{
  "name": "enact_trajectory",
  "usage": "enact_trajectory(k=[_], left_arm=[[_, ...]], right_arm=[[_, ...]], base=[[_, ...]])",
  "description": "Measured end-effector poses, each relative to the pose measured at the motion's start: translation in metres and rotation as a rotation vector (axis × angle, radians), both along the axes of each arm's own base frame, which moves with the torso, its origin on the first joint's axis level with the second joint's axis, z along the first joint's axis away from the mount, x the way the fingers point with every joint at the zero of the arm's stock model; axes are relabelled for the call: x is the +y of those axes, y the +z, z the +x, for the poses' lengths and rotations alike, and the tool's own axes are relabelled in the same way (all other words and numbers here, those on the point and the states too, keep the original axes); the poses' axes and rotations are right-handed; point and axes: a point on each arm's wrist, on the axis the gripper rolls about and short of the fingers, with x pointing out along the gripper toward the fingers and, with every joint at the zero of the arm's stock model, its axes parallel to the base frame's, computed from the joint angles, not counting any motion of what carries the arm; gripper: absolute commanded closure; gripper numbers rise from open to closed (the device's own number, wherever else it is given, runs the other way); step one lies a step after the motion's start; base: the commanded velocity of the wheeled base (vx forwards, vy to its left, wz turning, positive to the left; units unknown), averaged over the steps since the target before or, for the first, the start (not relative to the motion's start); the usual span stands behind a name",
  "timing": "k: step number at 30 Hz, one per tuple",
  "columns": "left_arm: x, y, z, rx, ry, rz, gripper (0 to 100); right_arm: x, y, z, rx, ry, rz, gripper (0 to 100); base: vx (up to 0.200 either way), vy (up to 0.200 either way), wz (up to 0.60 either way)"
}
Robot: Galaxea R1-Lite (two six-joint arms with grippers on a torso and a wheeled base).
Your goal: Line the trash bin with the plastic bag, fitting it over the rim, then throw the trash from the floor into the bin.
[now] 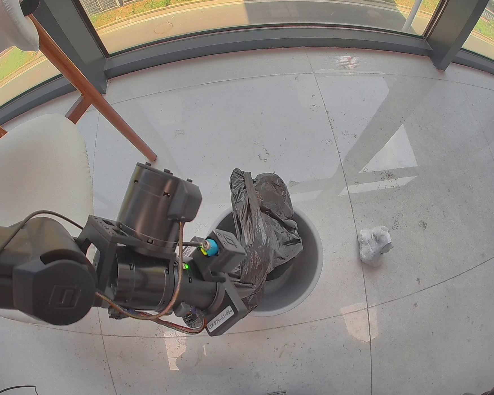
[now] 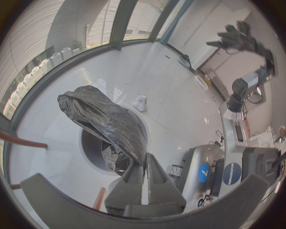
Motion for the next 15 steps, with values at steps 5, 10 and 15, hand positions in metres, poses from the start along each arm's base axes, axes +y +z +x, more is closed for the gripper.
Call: enact_trajectory(k=[5, 10, 15], left_arm=[[-0.003, -0.003, -0.009, -0.064, -0.083, 0.077, 100], [-0.005, -0.006, -0.016, -0.123, -0.162, 0.146, 100], [-0.006, -0.009, -0.02, -0.157, -0.209, 0.19, 100]], right_arm=[[0.017, 0.033, 0.046, 0.156, 0.119, 0.047, 0], [0.048, 0.048, 0.091, 0.325, 0.265, 0.047, 0], [0.088, 0.05, 0.129, 0.458, 0.38, 0.019, 0]], base=[[0.0, 0.0, 0.0], [0.0, 0.0, 0.0], [0.0, 0.0, 0.0]])
